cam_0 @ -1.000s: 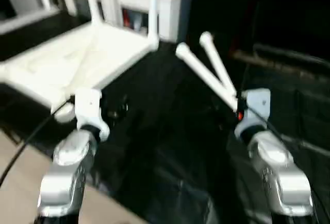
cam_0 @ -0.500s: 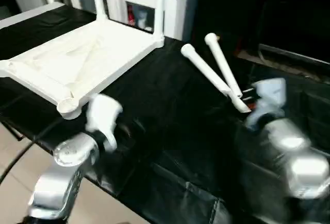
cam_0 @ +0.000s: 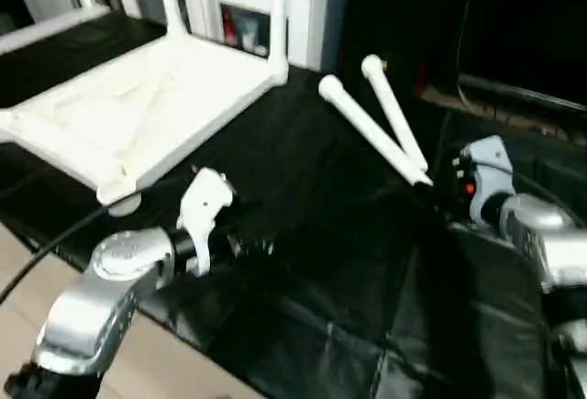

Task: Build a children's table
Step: Pick table leg

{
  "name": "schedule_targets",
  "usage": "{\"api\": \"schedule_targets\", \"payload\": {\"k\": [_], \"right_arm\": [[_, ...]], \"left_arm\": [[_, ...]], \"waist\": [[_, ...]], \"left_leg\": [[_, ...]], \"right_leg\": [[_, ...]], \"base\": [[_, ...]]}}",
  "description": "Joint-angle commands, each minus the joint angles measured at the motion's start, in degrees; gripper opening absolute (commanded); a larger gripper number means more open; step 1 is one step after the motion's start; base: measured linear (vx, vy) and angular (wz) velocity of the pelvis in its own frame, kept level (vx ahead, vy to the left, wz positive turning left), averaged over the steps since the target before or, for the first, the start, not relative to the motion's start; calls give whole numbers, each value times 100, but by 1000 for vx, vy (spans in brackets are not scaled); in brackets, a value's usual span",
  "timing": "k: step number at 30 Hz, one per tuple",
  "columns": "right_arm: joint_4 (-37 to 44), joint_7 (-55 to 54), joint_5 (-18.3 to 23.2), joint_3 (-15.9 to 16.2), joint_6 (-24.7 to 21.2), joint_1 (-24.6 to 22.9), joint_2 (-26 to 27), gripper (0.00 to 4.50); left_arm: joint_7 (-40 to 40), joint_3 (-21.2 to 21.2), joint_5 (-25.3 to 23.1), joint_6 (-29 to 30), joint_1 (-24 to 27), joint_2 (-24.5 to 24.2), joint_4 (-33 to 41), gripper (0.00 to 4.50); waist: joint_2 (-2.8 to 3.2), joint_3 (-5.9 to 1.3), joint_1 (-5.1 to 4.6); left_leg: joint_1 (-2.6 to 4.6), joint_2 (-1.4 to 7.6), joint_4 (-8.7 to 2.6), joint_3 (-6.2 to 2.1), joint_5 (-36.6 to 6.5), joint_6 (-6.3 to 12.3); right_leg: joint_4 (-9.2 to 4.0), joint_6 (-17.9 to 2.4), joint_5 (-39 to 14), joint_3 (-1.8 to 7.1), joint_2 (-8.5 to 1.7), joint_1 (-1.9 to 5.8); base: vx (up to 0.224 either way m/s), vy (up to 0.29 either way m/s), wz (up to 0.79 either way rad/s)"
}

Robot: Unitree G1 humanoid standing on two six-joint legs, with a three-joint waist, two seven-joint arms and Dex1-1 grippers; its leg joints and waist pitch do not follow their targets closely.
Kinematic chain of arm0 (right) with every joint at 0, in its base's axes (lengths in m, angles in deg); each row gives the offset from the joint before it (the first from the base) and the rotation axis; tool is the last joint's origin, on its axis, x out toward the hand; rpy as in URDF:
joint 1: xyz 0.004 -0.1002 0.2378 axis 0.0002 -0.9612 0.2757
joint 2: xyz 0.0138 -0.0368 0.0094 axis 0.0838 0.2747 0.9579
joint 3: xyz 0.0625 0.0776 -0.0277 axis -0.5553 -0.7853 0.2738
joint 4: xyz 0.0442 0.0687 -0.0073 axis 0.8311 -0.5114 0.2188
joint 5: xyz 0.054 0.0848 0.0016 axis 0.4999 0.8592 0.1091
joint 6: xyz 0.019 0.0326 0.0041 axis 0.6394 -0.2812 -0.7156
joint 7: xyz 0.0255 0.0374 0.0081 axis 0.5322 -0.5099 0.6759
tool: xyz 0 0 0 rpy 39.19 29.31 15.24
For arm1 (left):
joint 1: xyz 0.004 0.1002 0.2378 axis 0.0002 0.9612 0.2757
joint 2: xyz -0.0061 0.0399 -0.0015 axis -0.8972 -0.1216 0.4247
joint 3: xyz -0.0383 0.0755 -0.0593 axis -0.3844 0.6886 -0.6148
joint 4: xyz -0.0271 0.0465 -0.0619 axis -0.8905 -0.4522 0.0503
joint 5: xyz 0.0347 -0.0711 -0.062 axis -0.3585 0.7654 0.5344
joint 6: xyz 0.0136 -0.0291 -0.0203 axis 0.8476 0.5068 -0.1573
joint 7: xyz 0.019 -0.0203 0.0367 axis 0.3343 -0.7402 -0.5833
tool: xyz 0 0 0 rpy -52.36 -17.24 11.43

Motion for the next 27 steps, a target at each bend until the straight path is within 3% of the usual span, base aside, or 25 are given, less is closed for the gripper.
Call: {"api": "schedule_targets", "payload": {"k": [1,6,14,24,27], "right_arm": [[-912,-89,-224,116,451,404,-8,450],[-1945,-223,-462,233,816,804,137,450],[-2903,-583,-646,248,1148,1106,231,450],[-3432,-443,-579,73,1085,1279,337,450],[-3485,-405,-544,16,1025,1309,337,411]], "left_arm": [[63,23,95,125,-53,-72,193,374],[45,23,189,241,0,-115,356,374],[58,-68,332,478,174,-271,659,374],[63,-147,533,729,379,-443,1034,374],[51,-151,550,756,394,-462,1059,382]], "waist": [[-40,-330,-10],[-67,-318,12],[-111,-248,7],[-150,-159,-2],[-162,-156,5]], "left_leg": [[-40,365,-366,-80,-469,466],[-60,373,-364,-63,-369,500],[-73,387,-386,-51,-402,524],[-60,407,-412,-29,-631,445],[-59,401,-412,-23,-623,449]], "right_leg": [[-456,-917,-1924,361,-672,299],[-424,-1006,-1798,368,-669,304],[-406,-1051,-1756,379,-679,279],[-415,-1011,-1968,386,-659,229],[-415,-995,-1988,389,-661,228]], "base": [[0,0,0],[0,0,0],[0,0,0],[0,0,0],[0,0,0]]}}
